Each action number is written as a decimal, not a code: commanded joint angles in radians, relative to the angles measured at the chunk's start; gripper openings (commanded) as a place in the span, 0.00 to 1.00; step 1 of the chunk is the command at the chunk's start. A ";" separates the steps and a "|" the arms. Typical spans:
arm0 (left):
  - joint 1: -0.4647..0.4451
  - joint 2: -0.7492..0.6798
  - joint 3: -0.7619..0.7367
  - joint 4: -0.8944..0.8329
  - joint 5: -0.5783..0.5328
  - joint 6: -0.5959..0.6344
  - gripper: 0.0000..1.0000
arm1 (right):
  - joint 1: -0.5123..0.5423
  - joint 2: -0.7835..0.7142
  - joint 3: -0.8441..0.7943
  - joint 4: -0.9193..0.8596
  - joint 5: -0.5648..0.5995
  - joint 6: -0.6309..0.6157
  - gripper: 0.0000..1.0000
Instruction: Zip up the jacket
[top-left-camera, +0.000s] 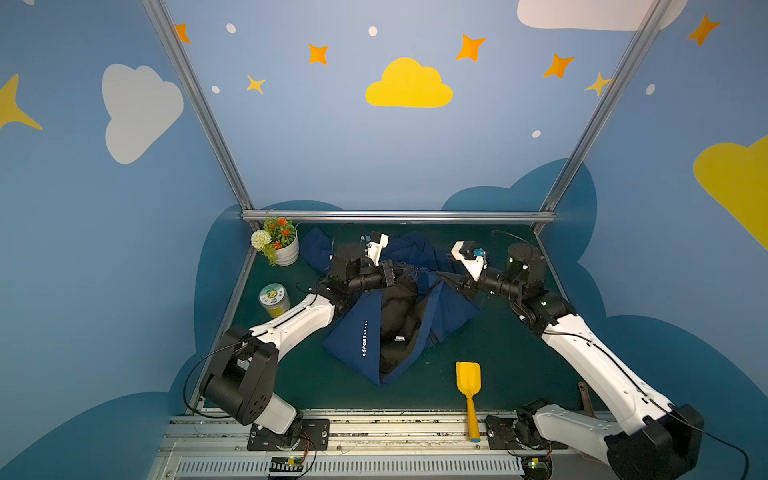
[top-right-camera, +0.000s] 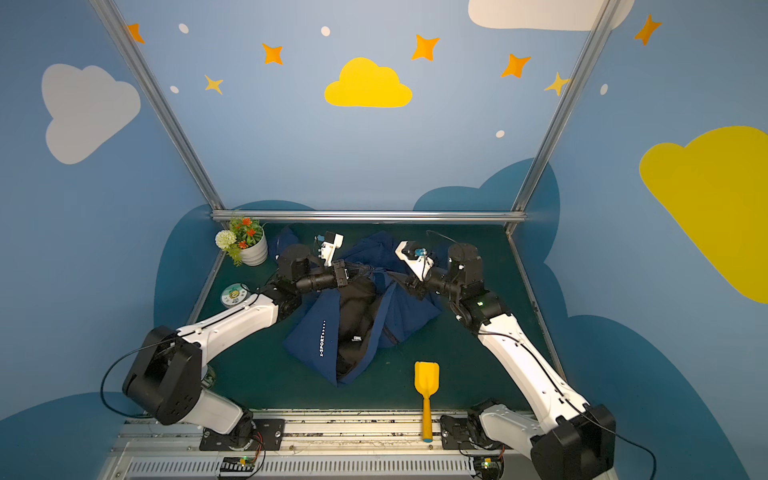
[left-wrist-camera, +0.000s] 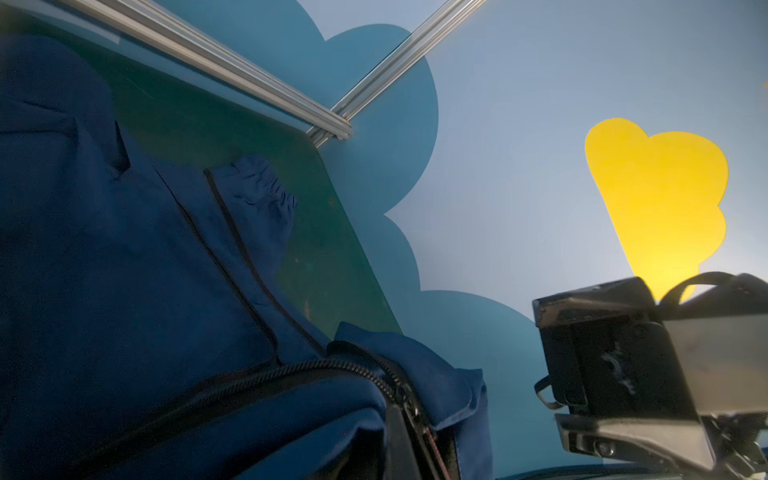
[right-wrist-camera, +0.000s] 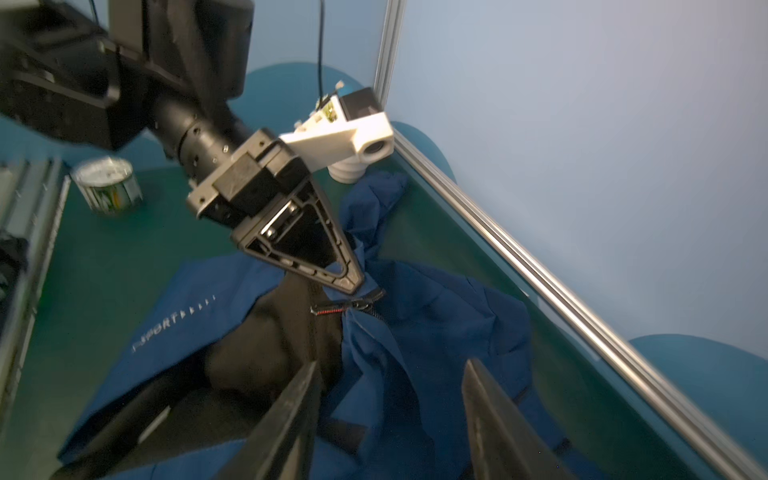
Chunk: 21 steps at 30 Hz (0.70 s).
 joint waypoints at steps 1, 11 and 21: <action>0.003 -0.051 0.010 -0.038 0.020 0.003 0.03 | 0.081 -0.034 0.046 -0.218 0.169 -0.198 0.56; 0.000 -0.078 0.011 -0.056 0.008 0.005 0.03 | 0.287 0.012 0.069 -0.207 0.398 -0.309 0.52; -0.006 -0.089 0.004 -0.059 -0.001 0.006 0.03 | 0.303 0.085 0.104 -0.134 0.401 -0.311 0.32</action>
